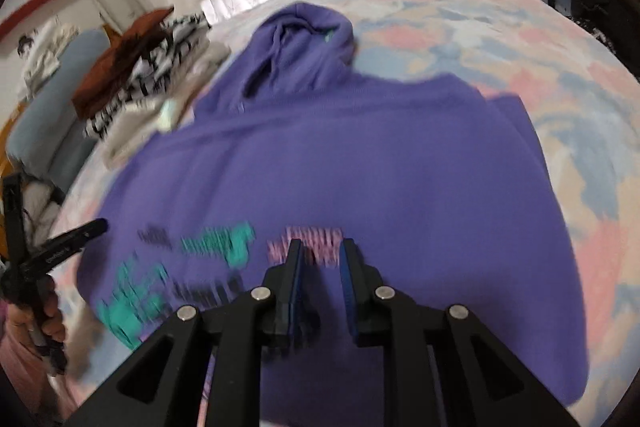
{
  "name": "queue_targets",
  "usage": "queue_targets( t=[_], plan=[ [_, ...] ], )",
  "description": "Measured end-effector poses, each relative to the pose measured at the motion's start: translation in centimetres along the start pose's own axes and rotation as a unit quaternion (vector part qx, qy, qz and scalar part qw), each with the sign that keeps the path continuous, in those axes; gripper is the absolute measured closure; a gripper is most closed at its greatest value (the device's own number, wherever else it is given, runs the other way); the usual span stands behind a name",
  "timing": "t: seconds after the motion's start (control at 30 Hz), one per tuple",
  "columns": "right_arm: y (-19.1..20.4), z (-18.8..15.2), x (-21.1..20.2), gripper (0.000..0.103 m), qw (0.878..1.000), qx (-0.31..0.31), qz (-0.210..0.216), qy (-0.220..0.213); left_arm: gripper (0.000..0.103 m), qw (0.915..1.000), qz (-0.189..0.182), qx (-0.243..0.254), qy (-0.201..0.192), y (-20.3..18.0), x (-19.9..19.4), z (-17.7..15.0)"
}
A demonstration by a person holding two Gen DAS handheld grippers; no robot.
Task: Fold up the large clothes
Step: 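Lay the folded hem flat below the hood and open both tools, then grasp the purple hood with both tools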
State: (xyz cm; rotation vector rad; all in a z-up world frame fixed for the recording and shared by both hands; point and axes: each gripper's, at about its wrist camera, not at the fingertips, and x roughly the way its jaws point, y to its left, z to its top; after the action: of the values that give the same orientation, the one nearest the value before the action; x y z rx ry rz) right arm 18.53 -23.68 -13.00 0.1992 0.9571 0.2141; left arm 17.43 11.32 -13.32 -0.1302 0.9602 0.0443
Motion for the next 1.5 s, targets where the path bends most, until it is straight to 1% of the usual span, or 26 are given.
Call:
queue_targets(
  t=[0.03, 0.1, 0.23, 0.27, 0.33, 0.4, 0.5, 0.57, 0.6, 0.67, 0.7, 0.73, 0.87, 0.93, 1.07, 1.17, 1.27, 1.33, 1.37, 1.4, 1.43, 1.5],
  plan=[
    [-0.8, -0.6, -0.3, 0.085, 1.000, 0.006, -0.004, -0.002, 0.086, 0.9999, -0.007, -0.004, -0.009, 0.5, -0.2, -0.6],
    [-2.8, -1.5, -1.5, 0.085, 0.999, 0.031, -0.008, -0.005, 0.086, 0.9995, -0.006, -0.015, -0.025, 1.4, -0.9, -1.5],
    [-7.3, -2.7, -4.2, 0.086, 0.995, 0.077, -0.049, -0.029, 0.086, 0.9984, -0.014, -0.048, -0.027, 2.8, -1.1, -1.8],
    [-8.2, -3.0, -4.8, 0.087, 0.995, 0.088, -0.044, -0.033, 0.086, 0.9982, -0.016, -0.051, -0.027, 2.9, -1.0, -1.7],
    [-8.9, -3.5, -5.4, 0.088, 0.993, 0.100, -0.043, -0.035, 0.086, 0.9981, -0.016, -0.051, -0.030, 3.0, -0.9, -1.8],
    [-8.5, -3.9, -5.6, 0.088, 0.994, 0.091, -0.057, -0.036, 0.086, 0.9985, -0.010, -0.044, -0.031, 2.6, -0.9, -1.7],
    [-7.8, -4.0, -5.3, 0.086, 0.993, 0.081, -0.074, -0.034, 0.076, 0.9987, -0.016, -0.038, -0.029, 2.3, -1.2, -1.9],
    [-7.8, -4.1, -5.3, 0.085, 0.993, 0.080, -0.078, -0.032, 0.060, 0.9986, -0.028, -0.038, -0.025, 2.2, -1.4, -1.9],
    [-7.8, -4.1, -5.2, 0.085, 0.993, 0.081, -0.079, -0.031, 0.056, 0.9985, -0.037, -0.035, -0.020, 2.0, -1.4, -1.9],
    [-7.9, -4.2, -5.2, 0.085, 0.993, 0.084, -0.078, -0.028, 0.039, 0.9986, -0.044, -0.028, -0.012, 1.5, -1.5, -1.9],
    [-8.0, -4.3, -5.3, 0.085, 0.993, 0.087, -0.077, -0.029, 0.036, 0.9986, -0.045, -0.024, -0.008, 1.3, -1.4, -1.9],
    [-8.1, -4.4, -5.3, 0.085, 0.993, 0.091, -0.074, -0.028, 0.033, 0.9988, -0.044, -0.022, -0.007, 1.1, -1.4, -1.9],
    [-8.2, -4.5, -5.1, 0.085, 0.992, 0.100, -0.070, -0.025, 0.030, 0.9993, -0.031, -0.020, -0.002, 0.4, -1.6, -1.9],
    [-8.0, -4.5, -5.1, 0.085, 0.992, 0.097, -0.072, -0.024, 0.028, 0.9990, -0.035, -0.027, 0.000, 0.4, -1.8, -1.8],
    [-7.9, -4.5, -5.0, 0.084, 0.992, 0.095, -0.075, -0.021, 0.028, 0.9985, -0.038, -0.039, 0.004, 0.6, -2.4, -1.8],
    [-7.7, -4.5, -5.0, 0.080, 0.993, 0.094, -0.074, -0.020, 0.027, 0.9986, -0.036, -0.037, 0.009, 0.5, -2.7, -1.8],
    [-7.1, -4.6, -4.9, 0.069, 0.993, 0.087, -0.072, -0.017, 0.027, 0.9988, -0.036, -0.032, 0.013, 0.4, -2.8, -1.7],
    [-6.5, -4.5, -4.8, 0.058, 0.994, 0.077, -0.073, -0.012, 0.027, 0.9989, -0.036, -0.028, 0.015, 0.2, -2.9, -1.6],
    [-6.2, -4.5, -4.7, 0.055, 0.994, 0.073, -0.074, -0.009, 0.027, 0.9988, -0.037, -0.026, 0.016, 0.1, -2.9, -1.5],
    [-5.9, -4.4, -4.6, 0.049, 0.995, 0.069, -0.077, -0.005, 0.027, 0.9988, -0.040, -0.025, 0.015, 0.0, -3.0, -1.3],
    [-5.6, -4.3, -4.6, 0.047, 0.995, 0.066, -0.081, -0.001, 0.027, 0.9987, -0.042, -0.024, 0.014, 0.0, -3.2, -1.1],
    [-4.8, -4.1, -4.4, 0.045, 0.994, 0.052, -0.091, 0.010, 0.027, 0.9987, -0.048, -0.016, 0.009, -0.2, -3.5, -0.3]
  ],
)
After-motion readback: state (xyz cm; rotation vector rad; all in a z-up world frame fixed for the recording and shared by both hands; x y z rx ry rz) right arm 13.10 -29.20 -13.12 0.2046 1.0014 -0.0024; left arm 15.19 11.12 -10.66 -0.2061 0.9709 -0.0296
